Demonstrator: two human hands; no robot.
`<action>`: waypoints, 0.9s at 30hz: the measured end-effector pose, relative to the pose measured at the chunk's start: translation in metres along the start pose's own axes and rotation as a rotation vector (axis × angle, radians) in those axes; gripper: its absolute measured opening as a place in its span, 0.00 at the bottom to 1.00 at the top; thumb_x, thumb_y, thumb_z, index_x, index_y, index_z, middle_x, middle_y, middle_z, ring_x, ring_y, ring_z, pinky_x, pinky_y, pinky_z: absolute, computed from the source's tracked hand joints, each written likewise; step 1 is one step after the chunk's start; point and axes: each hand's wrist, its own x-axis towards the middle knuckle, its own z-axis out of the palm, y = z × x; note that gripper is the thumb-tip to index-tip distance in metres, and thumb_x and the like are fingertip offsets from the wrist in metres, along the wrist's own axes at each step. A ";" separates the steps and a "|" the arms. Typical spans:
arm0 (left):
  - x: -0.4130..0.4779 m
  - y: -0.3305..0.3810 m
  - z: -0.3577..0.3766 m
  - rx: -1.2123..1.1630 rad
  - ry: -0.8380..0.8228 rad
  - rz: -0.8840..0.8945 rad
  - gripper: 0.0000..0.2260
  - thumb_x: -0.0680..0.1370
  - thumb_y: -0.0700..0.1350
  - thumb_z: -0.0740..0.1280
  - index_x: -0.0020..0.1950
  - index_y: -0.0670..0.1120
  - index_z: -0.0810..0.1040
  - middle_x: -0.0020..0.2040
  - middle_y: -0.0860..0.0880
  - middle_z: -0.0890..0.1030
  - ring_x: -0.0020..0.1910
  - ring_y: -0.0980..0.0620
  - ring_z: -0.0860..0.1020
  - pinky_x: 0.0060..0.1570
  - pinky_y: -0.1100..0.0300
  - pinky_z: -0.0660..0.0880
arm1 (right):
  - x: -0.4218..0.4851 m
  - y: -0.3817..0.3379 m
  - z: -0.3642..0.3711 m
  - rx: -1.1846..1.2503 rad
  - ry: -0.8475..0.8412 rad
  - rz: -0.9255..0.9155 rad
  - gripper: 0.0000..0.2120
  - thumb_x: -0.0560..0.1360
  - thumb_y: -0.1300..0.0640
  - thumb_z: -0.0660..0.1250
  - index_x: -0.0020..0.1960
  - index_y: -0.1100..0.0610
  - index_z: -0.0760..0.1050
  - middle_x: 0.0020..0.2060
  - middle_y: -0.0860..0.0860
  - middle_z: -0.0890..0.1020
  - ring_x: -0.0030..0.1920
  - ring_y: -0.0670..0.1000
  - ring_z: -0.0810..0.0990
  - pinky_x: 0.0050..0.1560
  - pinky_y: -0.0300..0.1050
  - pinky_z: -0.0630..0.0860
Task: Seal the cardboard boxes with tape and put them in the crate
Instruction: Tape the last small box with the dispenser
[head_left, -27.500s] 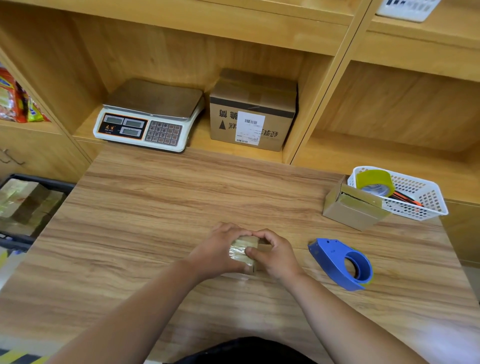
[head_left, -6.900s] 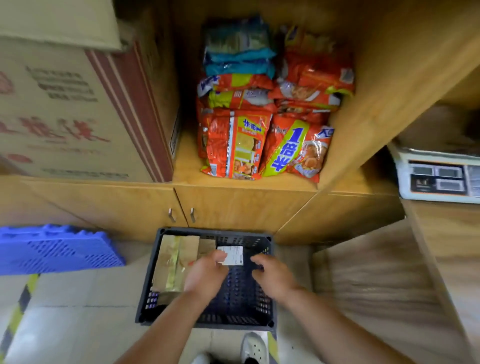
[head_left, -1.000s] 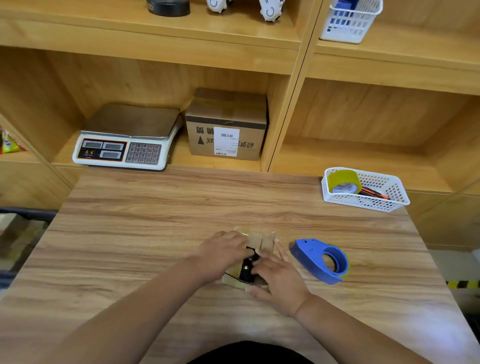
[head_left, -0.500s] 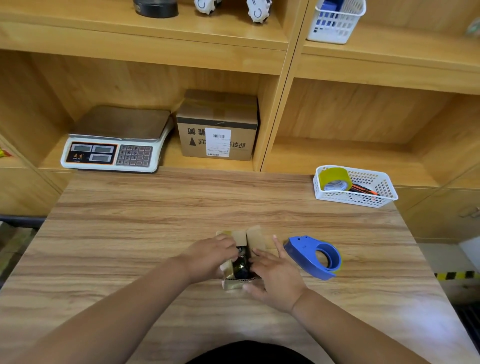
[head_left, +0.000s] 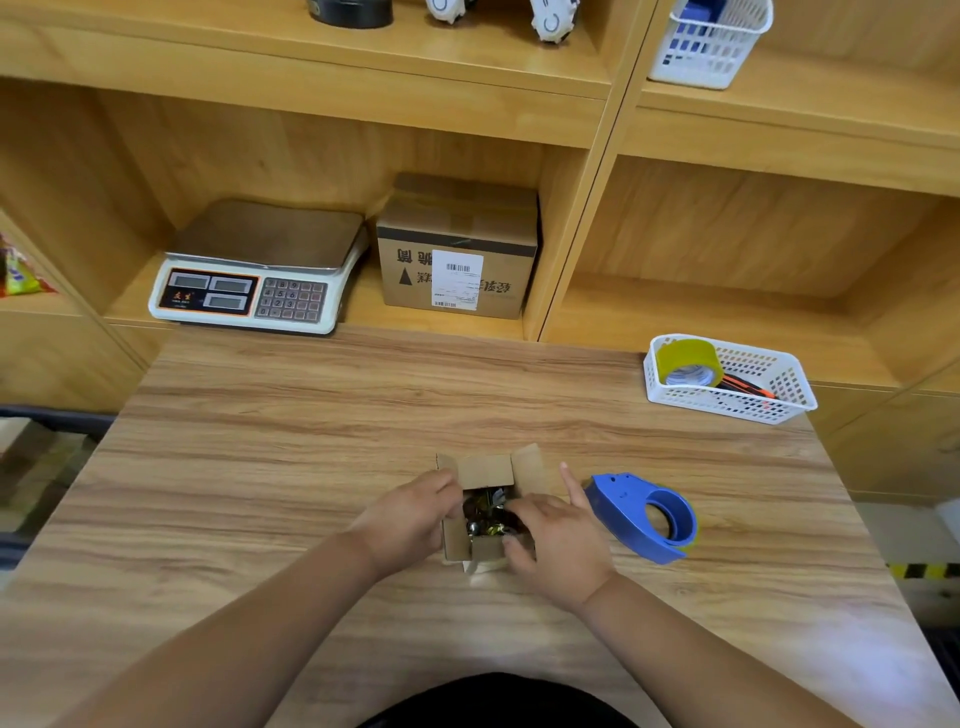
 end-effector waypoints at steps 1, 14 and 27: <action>-0.001 0.000 0.000 -0.009 -0.005 -0.018 0.11 0.71 0.35 0.61 0.50 0.45 0.75 0.51 0.51 0.73 0.45 0.51 0.74 0.37 0.64 0.66 | 0.001 0.001 0.001 0.009 0.008 0.011 0.14 0.65 0.52 0.70 0.50 0.54 0.81 0.35 0.46 0.81 0.36 0.46 0.80 0.71 0.54 0.53; -0.011 0.016 -0.001 0.020 0.118 0.002 0.15 0.66 0.40 0.73 0.51 0.43 0.80 0.55 0.46 0.79 0.56 0.48 0.77 0.48 0.55 0.79 | 0.013 0.009 0.025 0.005 -0.191 0.385 0.56 0.61 0.33 0.72 0.76 0.57 0.48 0.73 0.53 0.58 0.69 0.56 0.58 0.70 0.52 0.54; -0.007 0.023 0.017 0.016 0.094 -0.151 0.32 0.74 0.52 0.69 0.75 0.47 0.62 0.74 0.52 0.63 0.74 0.54 0.59 0.70 0.65 0.50 | 0.004 0.005 0.019 0.379 -0.008 0.365 0.21 0.74 0.55 0.68 0.64 0.61 0.69 0.61 0.52 0.72 0.64 0.53 0.68 0.65 0.41 0.62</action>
